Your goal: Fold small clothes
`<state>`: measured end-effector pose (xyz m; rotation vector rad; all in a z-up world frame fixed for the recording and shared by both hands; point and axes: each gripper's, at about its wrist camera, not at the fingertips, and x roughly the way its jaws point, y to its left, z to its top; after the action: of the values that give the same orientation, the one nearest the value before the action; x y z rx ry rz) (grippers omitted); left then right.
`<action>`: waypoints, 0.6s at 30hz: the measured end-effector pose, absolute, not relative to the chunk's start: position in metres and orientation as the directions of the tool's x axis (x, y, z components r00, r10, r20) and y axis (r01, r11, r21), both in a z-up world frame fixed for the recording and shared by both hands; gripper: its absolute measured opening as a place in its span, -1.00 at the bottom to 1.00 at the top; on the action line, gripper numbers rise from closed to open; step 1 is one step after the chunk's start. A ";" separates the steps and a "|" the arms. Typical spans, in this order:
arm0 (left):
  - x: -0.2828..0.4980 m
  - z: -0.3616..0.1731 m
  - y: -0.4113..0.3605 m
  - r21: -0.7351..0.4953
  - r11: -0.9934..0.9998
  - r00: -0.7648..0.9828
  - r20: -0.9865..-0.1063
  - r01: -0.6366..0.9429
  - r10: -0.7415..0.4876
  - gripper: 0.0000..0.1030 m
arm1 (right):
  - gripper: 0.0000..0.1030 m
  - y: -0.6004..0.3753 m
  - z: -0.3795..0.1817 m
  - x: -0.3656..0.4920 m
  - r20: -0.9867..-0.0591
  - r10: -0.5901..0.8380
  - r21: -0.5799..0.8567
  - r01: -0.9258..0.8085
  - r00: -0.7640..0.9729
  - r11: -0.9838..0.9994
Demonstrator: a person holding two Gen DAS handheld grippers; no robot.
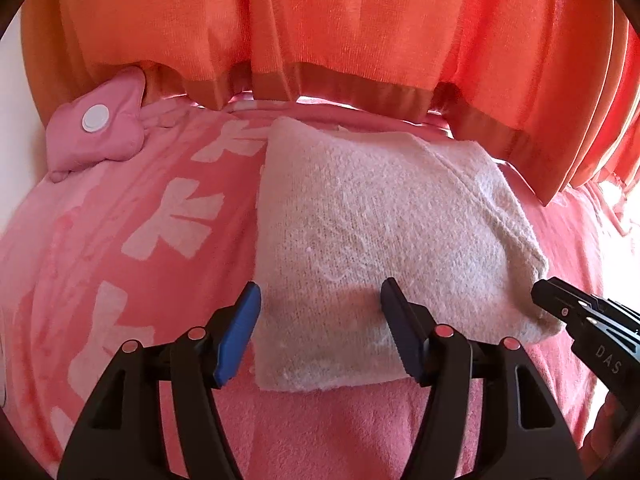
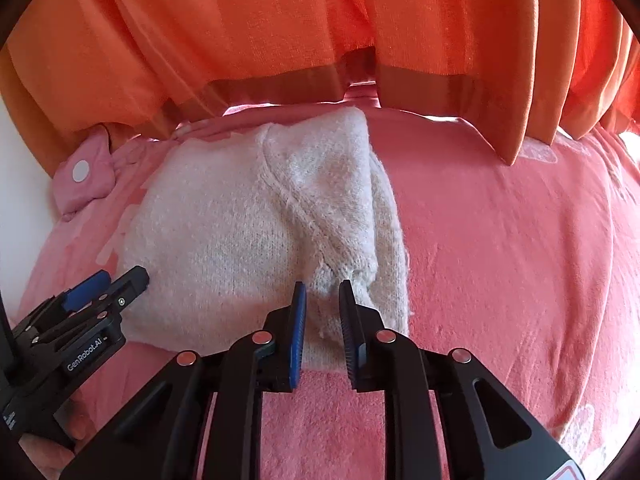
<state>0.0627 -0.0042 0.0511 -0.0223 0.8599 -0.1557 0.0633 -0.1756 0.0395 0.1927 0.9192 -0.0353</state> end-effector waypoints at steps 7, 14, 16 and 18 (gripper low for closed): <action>0.072 0.052 0.025 -0.241 0.968 0.619 -0.751 0.066 -0.229 0.56 | 0.06 -0.199 0.043 0.073 -0.755 0.010 0.156 0.164 0.656 0.974; 0.090 0.037 0.076 -0.453 0.883 0.596 -0.745 -0.121 -0.300 0.63 | -0.06 -0.229 0.005 0.110 -0.811 0.240 0.381 0.171 0.533 0.909; 0.087 0.043 0.085 -0.445 0.885 0.626 -0.731 -0.136 -0.271 0.63 | -0.54 -0.221 0.012 0.111 -0.796 0.234 0.364 0.132 0.557 0.922; 0.084 0.050 0.096 -0.418 0.894 0.661 -0.719 -0.164 -0.214 0.63 | -0.61 -0.206 0.028 0.111 -0.784 0.205 0.314 0.089 0.586 0.945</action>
<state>0.0837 0.0957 0.0504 -0.4796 0.8566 -0.0295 0.1110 -0.2064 0.0278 0.3385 0.9469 0.0689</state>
